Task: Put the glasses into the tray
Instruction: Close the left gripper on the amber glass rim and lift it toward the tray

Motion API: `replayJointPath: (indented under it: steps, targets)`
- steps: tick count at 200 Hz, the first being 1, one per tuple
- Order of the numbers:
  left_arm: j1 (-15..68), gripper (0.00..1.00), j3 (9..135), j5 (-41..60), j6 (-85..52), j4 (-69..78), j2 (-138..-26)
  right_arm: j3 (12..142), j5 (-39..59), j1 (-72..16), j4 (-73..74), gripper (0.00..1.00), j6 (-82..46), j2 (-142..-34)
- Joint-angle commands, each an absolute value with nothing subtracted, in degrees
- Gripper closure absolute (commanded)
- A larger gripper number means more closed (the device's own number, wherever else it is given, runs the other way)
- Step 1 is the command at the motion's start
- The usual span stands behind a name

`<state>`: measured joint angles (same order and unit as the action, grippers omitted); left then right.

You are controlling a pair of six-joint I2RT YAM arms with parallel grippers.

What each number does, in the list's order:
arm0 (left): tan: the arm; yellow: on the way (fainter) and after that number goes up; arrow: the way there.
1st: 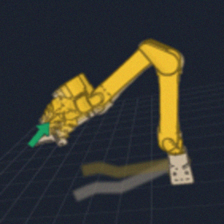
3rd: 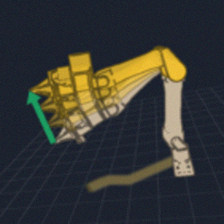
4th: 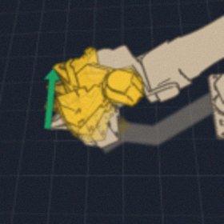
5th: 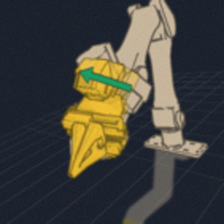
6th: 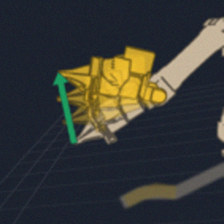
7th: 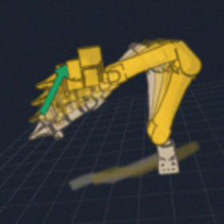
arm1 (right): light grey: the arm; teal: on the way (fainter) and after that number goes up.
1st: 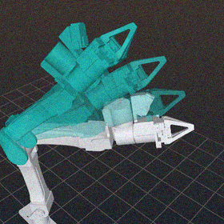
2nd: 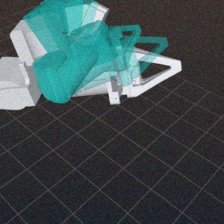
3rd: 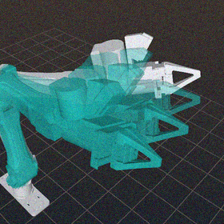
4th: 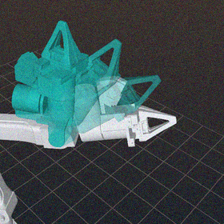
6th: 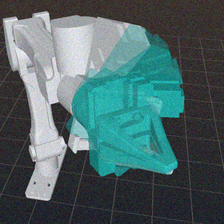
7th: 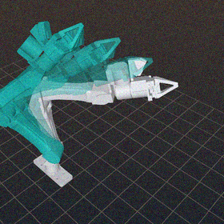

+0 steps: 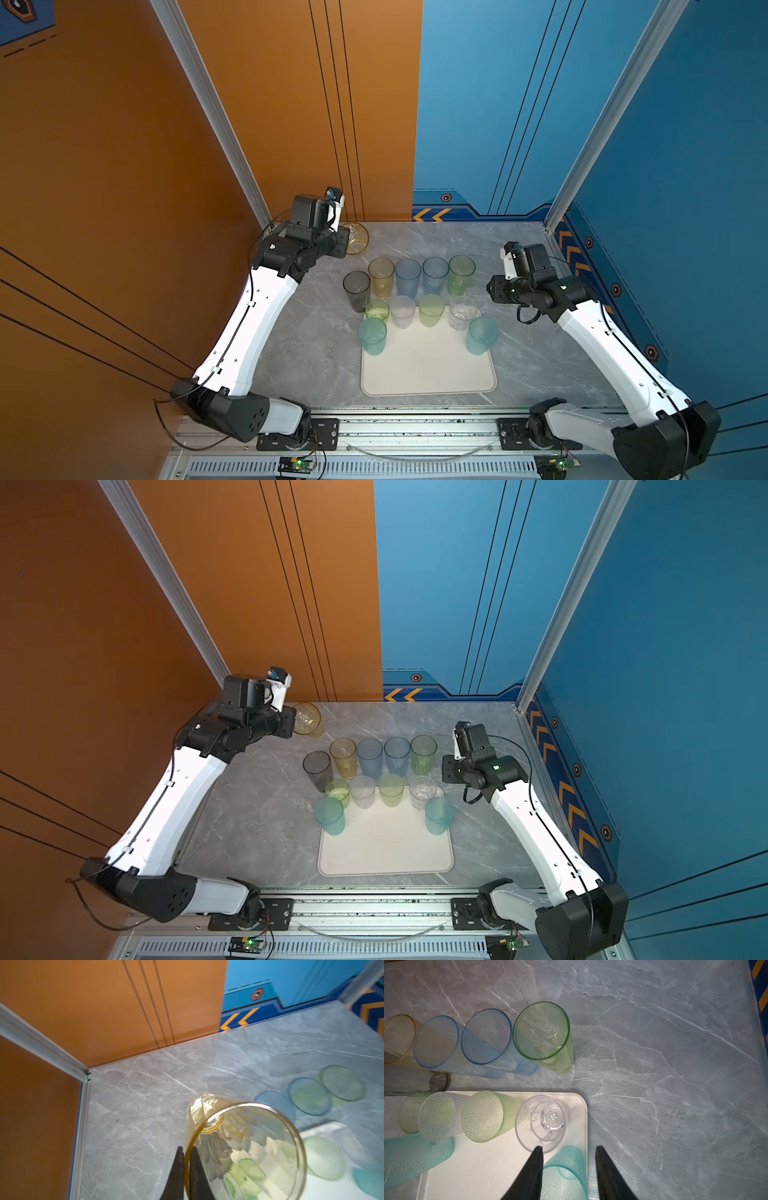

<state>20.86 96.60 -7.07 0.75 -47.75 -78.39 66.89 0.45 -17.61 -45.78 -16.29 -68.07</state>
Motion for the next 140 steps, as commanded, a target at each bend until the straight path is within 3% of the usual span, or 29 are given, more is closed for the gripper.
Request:
replayJointPath:
  steps: [1,98,140]
  targets:
    - [25.67,0.95,96.12,-6.64,1.77,-52.71,-74.52,66.09,1.65,-17.31,-44.85,0.59,-15.69,-66.29]
    - [44.87,0.95,90.84,-1.45,-1.96,-61.07,-75.74,67.06,3.25,-19.46,-44.09,0.60,-18.13,-65.40]
    - [47.72,0.95,89.96,1.50,-2.26,-60.89,-80.27,67.59,2.46,-20.69,-44.40,0.60,-18.46,-66.18]
